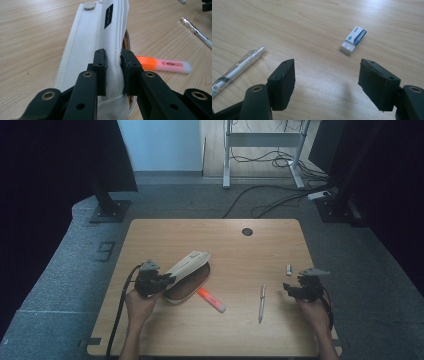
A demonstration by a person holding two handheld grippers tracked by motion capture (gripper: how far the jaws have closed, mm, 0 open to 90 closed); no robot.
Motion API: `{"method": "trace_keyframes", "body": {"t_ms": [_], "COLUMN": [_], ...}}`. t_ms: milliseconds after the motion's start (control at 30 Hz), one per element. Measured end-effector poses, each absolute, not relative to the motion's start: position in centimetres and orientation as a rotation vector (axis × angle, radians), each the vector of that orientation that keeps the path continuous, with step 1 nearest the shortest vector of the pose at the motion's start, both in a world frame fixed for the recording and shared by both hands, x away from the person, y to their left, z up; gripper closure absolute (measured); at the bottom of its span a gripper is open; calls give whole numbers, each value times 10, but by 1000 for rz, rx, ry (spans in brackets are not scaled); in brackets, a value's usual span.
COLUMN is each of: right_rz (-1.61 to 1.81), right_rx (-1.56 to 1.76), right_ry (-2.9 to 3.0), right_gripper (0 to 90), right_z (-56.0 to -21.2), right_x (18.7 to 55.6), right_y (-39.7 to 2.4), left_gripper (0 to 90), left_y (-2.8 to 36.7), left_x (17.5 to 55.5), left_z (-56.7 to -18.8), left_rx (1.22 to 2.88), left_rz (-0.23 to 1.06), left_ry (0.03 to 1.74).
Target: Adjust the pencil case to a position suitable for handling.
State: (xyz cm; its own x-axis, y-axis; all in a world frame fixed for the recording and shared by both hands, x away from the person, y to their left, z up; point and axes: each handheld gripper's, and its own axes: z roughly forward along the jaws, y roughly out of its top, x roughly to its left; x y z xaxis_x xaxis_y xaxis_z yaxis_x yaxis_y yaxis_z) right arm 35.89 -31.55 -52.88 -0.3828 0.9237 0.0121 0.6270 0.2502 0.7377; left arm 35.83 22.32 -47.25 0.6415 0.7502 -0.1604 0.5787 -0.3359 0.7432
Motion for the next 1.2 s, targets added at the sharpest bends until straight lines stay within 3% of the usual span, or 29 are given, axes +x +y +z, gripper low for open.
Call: {"method": "trace_keyframes", "body": {"t_ms": [1200], "right_rz": [866], "right_rx": [1495], "right_ry": [2096], "right_gripper": [503], "right_z": [-534], "right_x": [420], "right_y": [-318], "left_gripper": [753], "left_y": [223], "left_x": [358], "left_z": [-475], "left_rx": [2065], "left_rz": [262], "left_ry": [1003]}}
